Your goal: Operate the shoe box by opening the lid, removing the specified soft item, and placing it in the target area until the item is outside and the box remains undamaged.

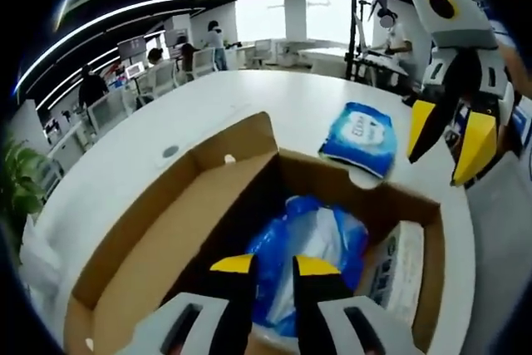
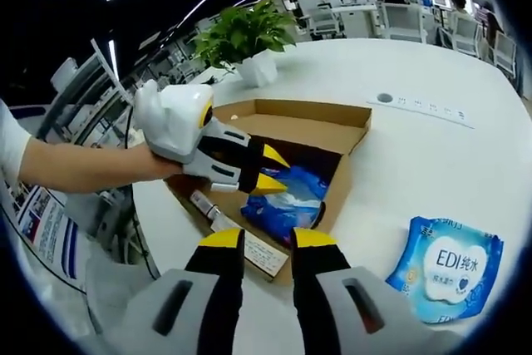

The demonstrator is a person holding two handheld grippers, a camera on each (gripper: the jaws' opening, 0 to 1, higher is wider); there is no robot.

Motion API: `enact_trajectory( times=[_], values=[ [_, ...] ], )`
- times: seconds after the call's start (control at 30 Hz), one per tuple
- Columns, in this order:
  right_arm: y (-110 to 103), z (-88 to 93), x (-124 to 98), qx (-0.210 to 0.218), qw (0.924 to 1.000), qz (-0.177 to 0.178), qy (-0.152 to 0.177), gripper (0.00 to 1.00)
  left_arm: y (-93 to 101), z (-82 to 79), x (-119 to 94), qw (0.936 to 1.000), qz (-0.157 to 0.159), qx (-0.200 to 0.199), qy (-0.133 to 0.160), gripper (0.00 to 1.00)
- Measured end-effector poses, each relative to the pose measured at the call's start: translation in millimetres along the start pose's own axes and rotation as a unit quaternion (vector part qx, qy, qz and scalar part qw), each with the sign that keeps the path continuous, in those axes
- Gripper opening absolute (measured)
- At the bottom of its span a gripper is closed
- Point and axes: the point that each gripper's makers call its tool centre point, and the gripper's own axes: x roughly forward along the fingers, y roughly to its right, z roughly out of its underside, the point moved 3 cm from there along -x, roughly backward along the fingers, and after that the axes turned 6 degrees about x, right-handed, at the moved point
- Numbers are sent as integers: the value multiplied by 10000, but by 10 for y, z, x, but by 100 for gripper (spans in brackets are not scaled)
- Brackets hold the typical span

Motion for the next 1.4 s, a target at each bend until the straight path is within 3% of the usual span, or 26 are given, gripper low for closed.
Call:
enact_trajectory(
  times=[0.43,0.73,1.03,1.17,1.3,1.4],
  values=[
    [4,-23,126,-91,9999,-72,-61,17,-24,38,-5,9996,-100,272,-71,7],
    [48,-104,317,-339,9990,-176,-235,17,-20,43,-39,9997,-121,201,-79,1],
    [21,-103,429,-1008,9928,-312,-559,19,-45,50,-29,9998,-147,-38,-103,0],
    [48,-120,502,-1688,9816,-382,-812,16,-78,60,-18,9998,-133,-86,-110,0],
    [43,-136,587,-2731,9546,-527,-1066,7,-72,55,-21,9998,-114,-124,-117,0],
    [-36,-89,643,-3047,9406,-774,-1285,10,-62,45,-30,9998,-104,-141,-111,0]
  ],
)
